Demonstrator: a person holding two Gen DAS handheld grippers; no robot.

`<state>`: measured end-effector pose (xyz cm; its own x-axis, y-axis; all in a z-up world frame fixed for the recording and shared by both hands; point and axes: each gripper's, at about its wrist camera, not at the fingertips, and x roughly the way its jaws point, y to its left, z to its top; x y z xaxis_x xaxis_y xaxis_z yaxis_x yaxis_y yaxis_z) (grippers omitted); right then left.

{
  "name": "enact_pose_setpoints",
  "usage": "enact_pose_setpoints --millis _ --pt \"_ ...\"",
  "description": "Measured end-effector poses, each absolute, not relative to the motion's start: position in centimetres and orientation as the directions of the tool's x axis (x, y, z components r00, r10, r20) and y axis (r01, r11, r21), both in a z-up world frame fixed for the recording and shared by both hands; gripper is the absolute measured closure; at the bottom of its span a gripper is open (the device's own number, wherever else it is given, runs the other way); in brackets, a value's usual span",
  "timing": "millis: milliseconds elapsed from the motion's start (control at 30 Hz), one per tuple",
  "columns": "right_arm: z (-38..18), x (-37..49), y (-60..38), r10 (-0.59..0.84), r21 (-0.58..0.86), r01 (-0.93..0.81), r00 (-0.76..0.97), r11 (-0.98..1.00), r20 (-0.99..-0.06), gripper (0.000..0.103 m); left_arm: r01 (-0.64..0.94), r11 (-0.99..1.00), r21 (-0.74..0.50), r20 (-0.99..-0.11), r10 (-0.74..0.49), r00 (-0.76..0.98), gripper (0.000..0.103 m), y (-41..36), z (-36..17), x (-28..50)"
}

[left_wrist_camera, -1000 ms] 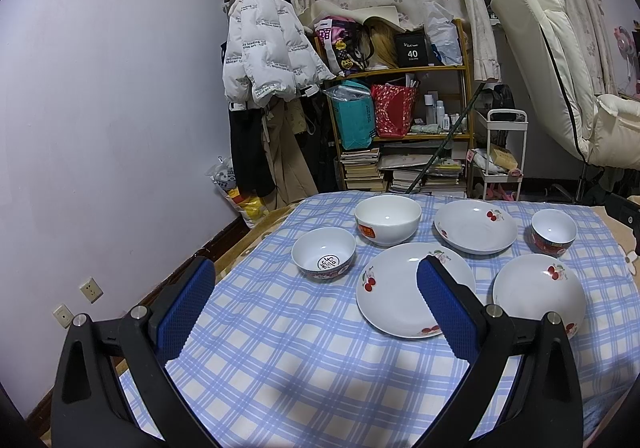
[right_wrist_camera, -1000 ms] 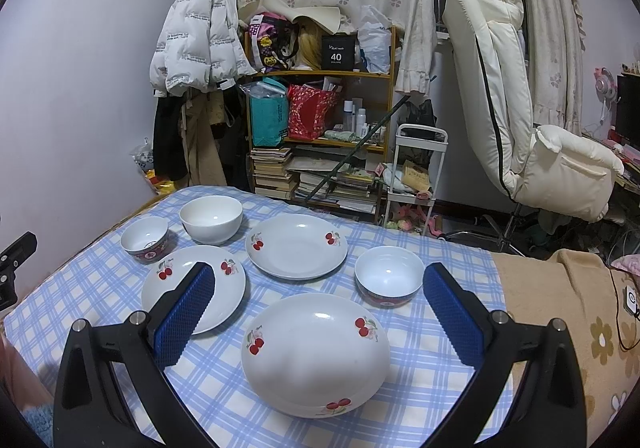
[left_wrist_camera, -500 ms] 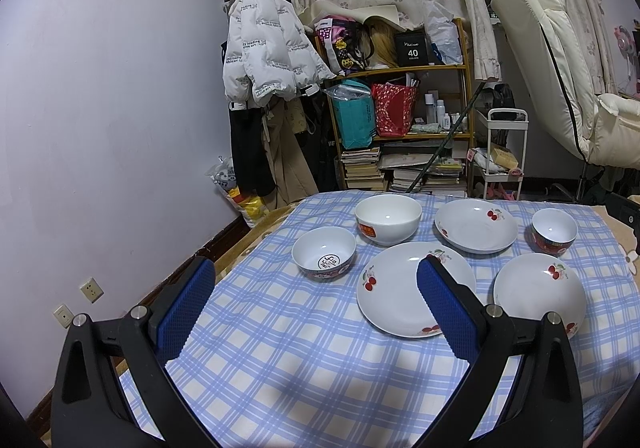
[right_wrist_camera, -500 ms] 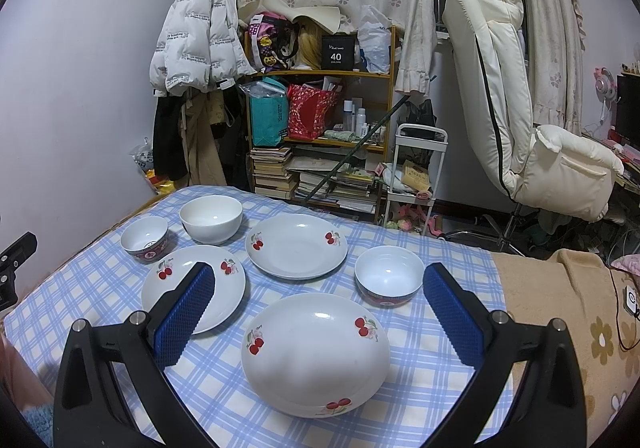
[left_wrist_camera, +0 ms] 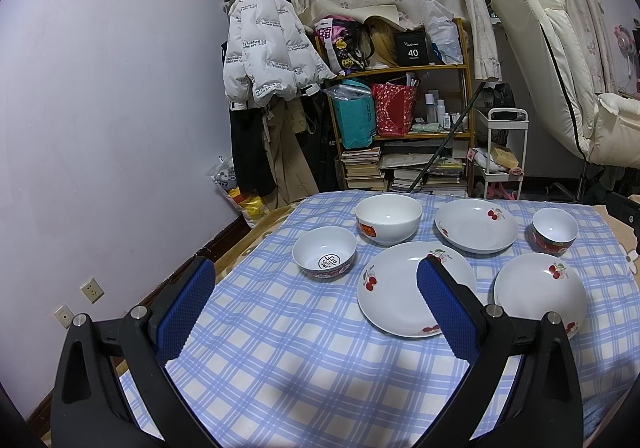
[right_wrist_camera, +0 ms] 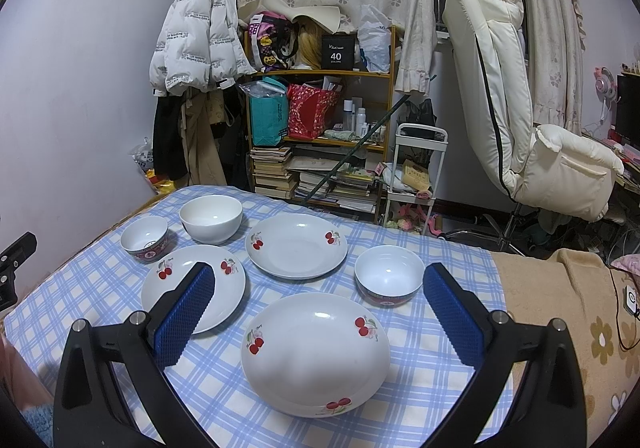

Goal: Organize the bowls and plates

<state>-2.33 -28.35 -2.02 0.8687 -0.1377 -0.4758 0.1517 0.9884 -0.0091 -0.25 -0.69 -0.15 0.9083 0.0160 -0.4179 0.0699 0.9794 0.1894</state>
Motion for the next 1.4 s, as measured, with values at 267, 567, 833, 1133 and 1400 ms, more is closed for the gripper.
enact_pose_setpoints --millis 267,567,833,1133,1400 --pt "-2.1 -2.3 -28.5 -0.138 -0.008 0.153 0.868 0.988 -0.478 0.0 0.072 0.979 0.19 -0.422 0.015 0.906 0.003 -0.8 -0.2 -0.3" --pt "-2.3 -1.8 -28.9 -0.126 -0.014 0.137 0.866 0.99 -0.484 0.0 0.089 0.979 0.184 -0.473 0.009 0.881 0.003 0.6 -0.2 1.5" --pt "-1.9 0.3 -27.4 -0.105 -0.036 0.1 0.868 0.994 -0.485 0.0 0.076 0.982 0.172 -0.558 0.034 0.829 0.004 1.0 0.7 4.5" --pt "-1.9 4.5 -26.4 -0.097 -0.05 0.083 0.851 0.995 -0.516 0.0 0.056 0.982 0.179 -0.617 0.068 0.784 0.004 0.8 0.8 8.6" --pt "-2.8 8.1 -25.6 -0.029 0.006 0.039 0.831 0.999 -0.555 0.0 0.04 0.987 0.158 -0.693 0.082 0.717 0.004 1.0 -1.3 12.8"
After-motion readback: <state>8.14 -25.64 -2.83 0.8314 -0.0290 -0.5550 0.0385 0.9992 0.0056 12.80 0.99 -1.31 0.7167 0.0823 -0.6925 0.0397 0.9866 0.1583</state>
